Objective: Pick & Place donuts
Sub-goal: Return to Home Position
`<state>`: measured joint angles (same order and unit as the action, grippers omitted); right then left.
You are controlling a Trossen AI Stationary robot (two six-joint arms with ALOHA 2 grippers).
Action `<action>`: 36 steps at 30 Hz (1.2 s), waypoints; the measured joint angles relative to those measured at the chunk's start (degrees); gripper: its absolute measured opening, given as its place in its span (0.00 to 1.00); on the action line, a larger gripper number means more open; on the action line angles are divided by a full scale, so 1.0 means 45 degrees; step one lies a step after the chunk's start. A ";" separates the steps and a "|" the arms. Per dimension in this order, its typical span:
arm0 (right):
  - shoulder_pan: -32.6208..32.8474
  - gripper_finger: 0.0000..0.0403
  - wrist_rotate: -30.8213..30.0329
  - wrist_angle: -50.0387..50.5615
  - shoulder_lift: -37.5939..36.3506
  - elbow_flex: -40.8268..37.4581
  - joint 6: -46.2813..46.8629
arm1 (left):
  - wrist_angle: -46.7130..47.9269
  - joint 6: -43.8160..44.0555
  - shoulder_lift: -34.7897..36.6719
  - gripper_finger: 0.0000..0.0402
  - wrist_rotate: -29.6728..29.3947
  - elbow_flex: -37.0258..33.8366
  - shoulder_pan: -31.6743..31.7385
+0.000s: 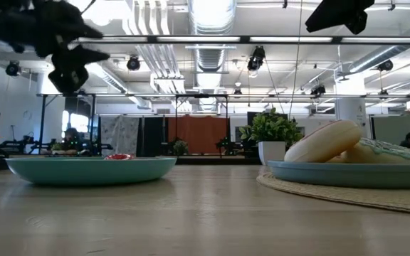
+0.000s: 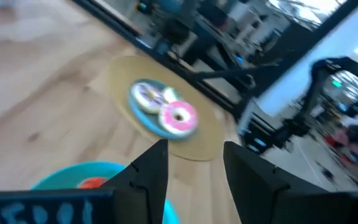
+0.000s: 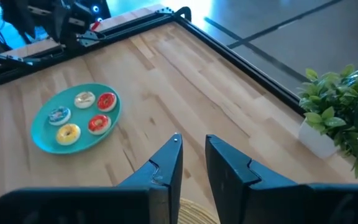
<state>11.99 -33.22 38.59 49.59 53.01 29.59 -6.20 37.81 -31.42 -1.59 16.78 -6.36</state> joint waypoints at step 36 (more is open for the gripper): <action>0.0000 0.18 -0.0960 0.0013 0.0426 0.0000 -0.1008 | 0.0914 -0.0260 0.4609 0.32 -0.1339 -0.3620 0.0450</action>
<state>11.99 -37.54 38.65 51.51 53.01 25.06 -2.09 36.64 -10.68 -7.62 0.49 -4.34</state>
